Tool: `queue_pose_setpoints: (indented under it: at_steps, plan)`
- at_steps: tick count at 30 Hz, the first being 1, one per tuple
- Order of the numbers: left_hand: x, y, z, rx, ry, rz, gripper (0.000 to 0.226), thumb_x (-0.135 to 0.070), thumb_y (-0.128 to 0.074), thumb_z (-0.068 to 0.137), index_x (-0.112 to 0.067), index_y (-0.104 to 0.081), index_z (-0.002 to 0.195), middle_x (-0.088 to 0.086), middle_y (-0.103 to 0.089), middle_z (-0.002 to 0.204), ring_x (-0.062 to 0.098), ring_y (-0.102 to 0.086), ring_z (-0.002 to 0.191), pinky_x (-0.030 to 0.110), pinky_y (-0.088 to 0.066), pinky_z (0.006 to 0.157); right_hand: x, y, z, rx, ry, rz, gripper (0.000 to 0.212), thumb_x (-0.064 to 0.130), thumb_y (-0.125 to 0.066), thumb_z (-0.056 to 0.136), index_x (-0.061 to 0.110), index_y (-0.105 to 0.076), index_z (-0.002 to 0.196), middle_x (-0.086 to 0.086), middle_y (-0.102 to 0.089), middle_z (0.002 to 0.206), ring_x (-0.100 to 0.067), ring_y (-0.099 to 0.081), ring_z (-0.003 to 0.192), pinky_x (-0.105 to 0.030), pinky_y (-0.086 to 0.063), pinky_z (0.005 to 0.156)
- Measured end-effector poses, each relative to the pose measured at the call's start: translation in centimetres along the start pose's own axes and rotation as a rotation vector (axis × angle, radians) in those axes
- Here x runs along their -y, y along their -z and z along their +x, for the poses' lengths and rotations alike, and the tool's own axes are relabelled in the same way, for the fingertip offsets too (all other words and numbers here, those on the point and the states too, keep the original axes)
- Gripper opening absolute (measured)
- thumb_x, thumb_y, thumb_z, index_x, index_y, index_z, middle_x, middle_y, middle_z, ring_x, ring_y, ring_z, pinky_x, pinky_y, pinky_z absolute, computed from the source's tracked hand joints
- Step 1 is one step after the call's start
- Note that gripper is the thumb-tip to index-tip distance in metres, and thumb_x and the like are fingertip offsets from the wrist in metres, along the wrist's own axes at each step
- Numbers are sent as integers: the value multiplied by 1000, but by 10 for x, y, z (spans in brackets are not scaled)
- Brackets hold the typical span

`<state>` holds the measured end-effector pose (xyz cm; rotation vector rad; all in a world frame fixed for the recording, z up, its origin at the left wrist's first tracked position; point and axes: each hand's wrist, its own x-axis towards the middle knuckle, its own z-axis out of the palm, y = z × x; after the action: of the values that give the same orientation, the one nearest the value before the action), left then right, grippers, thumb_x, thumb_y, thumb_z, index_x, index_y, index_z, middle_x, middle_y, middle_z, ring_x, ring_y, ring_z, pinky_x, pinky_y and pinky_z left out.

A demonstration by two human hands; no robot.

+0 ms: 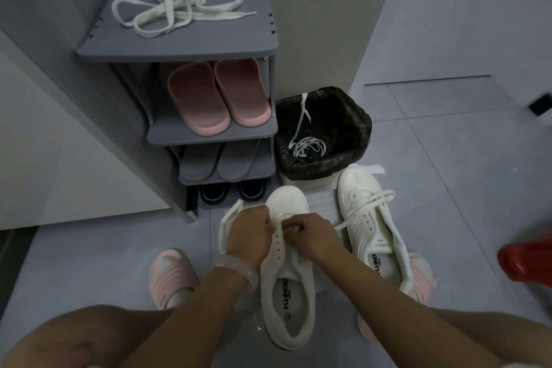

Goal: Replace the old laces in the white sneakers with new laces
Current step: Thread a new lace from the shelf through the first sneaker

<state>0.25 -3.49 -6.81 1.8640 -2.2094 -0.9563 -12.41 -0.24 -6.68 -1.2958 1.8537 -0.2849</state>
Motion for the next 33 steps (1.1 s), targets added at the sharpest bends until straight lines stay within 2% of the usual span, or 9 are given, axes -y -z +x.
queue_pose_setpoints:
  at_steps: [3, 6, 10, 15, 19, 21, 24, 28, 33]
  plan:
    - [-5, 0, -4, 53, -108, 165, 14, -11, -42, 93, -10, -54, 86, 9, -58, 94, 23, -55, 94, 28, -40, 75, 0, -2, 1, 2, -24, -23, 28, 25, -53, 89, 32, -66, 113, 3, -65, 116, -17, -59, 104, -25, -46, 82]
    - [-13, -2, -10, 109, -147, 261, 22, -14, -38, 94, -3, -54, 105, 13, -56, 111, 27, -53, 105, 30, -41, 80, 1, -2, 4, 22, -58, 11, 31, 21, -55, 87, 30, -66, 114, -1, -66, 114, -20, -61, 101, -26, -47, 84]
    - [-16, -1, -12, 217, -110, 174, 24, -26, -48, 89, -6, -57, 98, 11, -58, 103, 24, -58, 95, 24, -38, 69, 1, -1, 6, 39, -73, 48, 34, 12, -53, 86, 26, -67, 113, -3, -66, 116, -20, -60, 105, -24, -46, 84]
    - [-8, 19, -4, 311, -79, 50, 42, -19, -52, 88, -15, -34, 51, -1, -36, 56, 7, -34, 51, 16, -29, 44, 2, -2, 7, 17, -80, 11, 27, 22, -57, 86, 29, -68, 110, 0, -66, 113, -18, -61, 101, -24, -46, 80]
    - [3, 26, -1, 377, -33, -90, 42, -23, -54, 88, -15, -39, 49, 1, -38, 55, 10, -37, 54, 17, -25, 49, 4, -7, 8, -1, -74, -7, 18, 30, -60, 85, 27, -70, 100, 1, -67, 100, -14, -59, 89, -24, -43, 71]
    - [1, 23, -6, 302, -24, -24, 28, -34, -55, 82, -15, -51, 63, 1, -51, 71, 15, -51, 72, 17, -35, 60, 3, -11, 8, -25, -52, 31, 15, 27, -59, 87, 23, -70, 96, 2, -62, 88, -12, -55, 82, -23, -41, 69]
    - [-9, 21, -16, 55, -75, 411, 39, -42, -49, 82, -10, -56, 104, 6, -52, 112, 25, -49, 109, 31, -38, 87, 4, -11, 4, -23, -62, 223, 11, 22, -59, 88, 21, -67, 80, 3, -58, 78, -12, -53, 76, -26, -44, 70]
    - [-11, 15, -23, 171, -49, 216, 38, -23, -41, 92, -11, -35, 57, 0, -38, 64, 14, -41, 58, 24, -28, 51, 11, 23, -2, -222, -97, 576, 27, 4, -49, 90, 18, -63, 73, 0, -61, 80, -15, -55, 73, -24, -45, 63]
    - [-3, 10, -17, 257, -16, 9, 42, -18, -42, 91, -12, -26, 53, 0, -32, 57, 14, -31, 50, 26, -26, 49, 10, 147, -19, -630, 78, 1647, 24, 7, -43, 96, 16, -52, 75, 6, -62, 62, -7, -61, 64, -23, -56, 68]
